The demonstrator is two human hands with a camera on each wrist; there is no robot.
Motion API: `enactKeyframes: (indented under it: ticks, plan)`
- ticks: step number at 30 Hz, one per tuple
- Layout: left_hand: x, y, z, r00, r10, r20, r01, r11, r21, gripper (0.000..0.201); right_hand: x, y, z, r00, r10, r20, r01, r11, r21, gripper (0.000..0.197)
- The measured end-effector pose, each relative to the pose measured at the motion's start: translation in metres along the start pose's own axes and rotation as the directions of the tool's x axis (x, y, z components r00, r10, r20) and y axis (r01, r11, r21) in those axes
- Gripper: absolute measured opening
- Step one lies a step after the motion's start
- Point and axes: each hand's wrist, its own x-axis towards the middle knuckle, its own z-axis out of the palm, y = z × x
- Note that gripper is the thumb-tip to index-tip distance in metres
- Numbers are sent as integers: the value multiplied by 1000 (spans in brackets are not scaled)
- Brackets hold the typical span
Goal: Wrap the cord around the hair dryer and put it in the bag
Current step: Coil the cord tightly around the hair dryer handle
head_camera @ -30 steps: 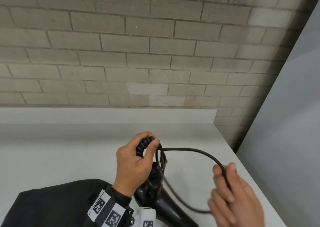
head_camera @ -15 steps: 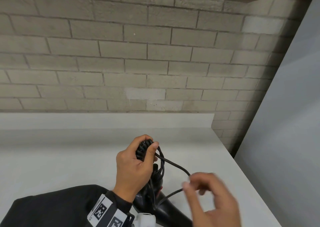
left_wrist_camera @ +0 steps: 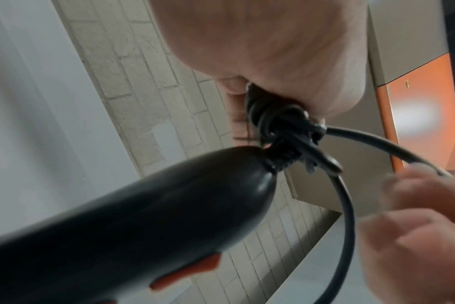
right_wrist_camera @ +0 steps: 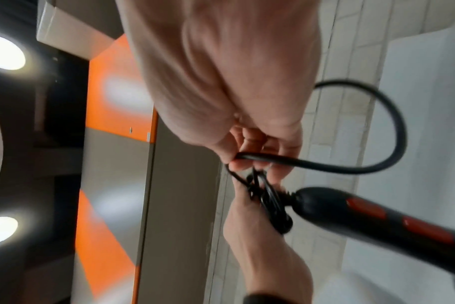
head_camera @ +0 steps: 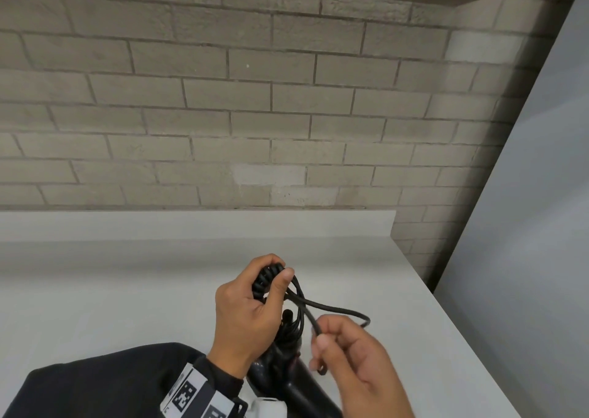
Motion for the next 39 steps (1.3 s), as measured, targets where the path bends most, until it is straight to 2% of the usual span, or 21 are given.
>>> enactKeyframes:
  ticks: [3, 6, 8, 10, 12, 14, 16, 17, 18, 19, 20, 22, 23, 25, 27, 29, 31, 33, 34, 37, 39]
  plan:
    - [1, -4, -1, 999, -49, 6, 49, 998, -49, 21, -5, -6, -22, 997, -49, 63, 43, 994, 97, 13]
    - [0, -4, -2, 999, -52, 10, 52, 998, -39, 21, -13, 0, -45, 997, -60, 38, 56, 993, 102, 38]
    - [-1, -4, -3, 998, -70, 0, 69, 997, -40, 22, -19, 7, -62, 991, -118, -64, 116, 993, -26, 46]
    - [0, -6, -5, 996, -88, -15, 87, 995, -49, 23, -22, 13, -78, 973, -202, -111, 188, 974, -123, 29]
    - [0, -7, -6, 995, -95, -13, 95, 994, -49, 23, -25, 23, -89, 969, -222, -107, 185, 943, -276, 25]
    - [1, -6, -6, 996, -91, -10, 90, 995, -47, 23, -24, 39, -103, 967, -243, -70, 170, 830, -532, 21]
    - [0, -4, -4, 996, -88, -6, 87, 995, -43, 24, -21, 54, -113, 960, -266, 86, 227, 560, -797, 22]
    - [-1, -4, -4, 996, -86, -4, 86, 996, -41, 24, -18, 63, -117, 948, -261, 180, 283, 438, -853, 22]
    - [-2, -3, -3, 996, -84, -1, 84, 996, -38, 24, -15, 72, -120, 932, -266, 247, 335, 370, -867, 22]
    - [-3, -2, -1, 997, -82, 1, 82, 996, -38, 24, -14, 77, -119, 920, -279, 277, 368, 368, -854, 22]
    - [-3, -1, 0, 997, -80, 4, 80, 996, -39, 25, -13, 77, -114, 913, -307, 270, 383, 412, -827, 21]
    - [-5, 3, 3, 997, -74, 7, 74, 997, -38, 25, -13, 64, -93, 902, -404, 156, 368, 526, -767, 19]
    - [-6, 5, 4, 998, -70, 8, 70, 997, -33, 24, -14, 56, -79, 877, -475, 72, 371, 574, -730, 20]
    - [-7, 6, 5, 998, -61, 8, 61, 998, -19, 25, -15, 45, -51, 791, -603, -103, 378, 614, -692, 27]
    - [-7, 7, 6, 999, -51, 10, 52, 999, -6, 26, -12, 41, -29, 702, -672, -237, 384, 637, -669, 27]
    - [-7, 8, 6, 999, -41, 19, 41, 999, 5, 27, -4, 39, -16, 654, -702, -282, 398, 637, -660, 27]
    - [-7, 8, 5, 999, -37, 26, 36, 999, 14, 27, 3, 40, -13, 685, -700, -201, 369, 572, -732, 35]
    - [-7, 8, 4, 999, -37, 26, 36, 999, 19, 27, 11, 41, -16, 757, -652, -46, 365, 480, -797, 28]
    - [-8, 8, 4, 999, -36, 26, 35, 999, 20, 27, 14, 43, -18, 777, -629, 7, 384, 466, -797, 21]
    - [-8, 8, 1, 999, -26, 25, 26, 999, 25, 27, 13, 37, -20, 827, -557, 78, 437, 549, -713, 16]
    - [-6, 7, -1, 1000, -25, 16, 25, 999, 34, 27, 10, 24, -20, 832, -537, 139, 460, 527, -714, 15]
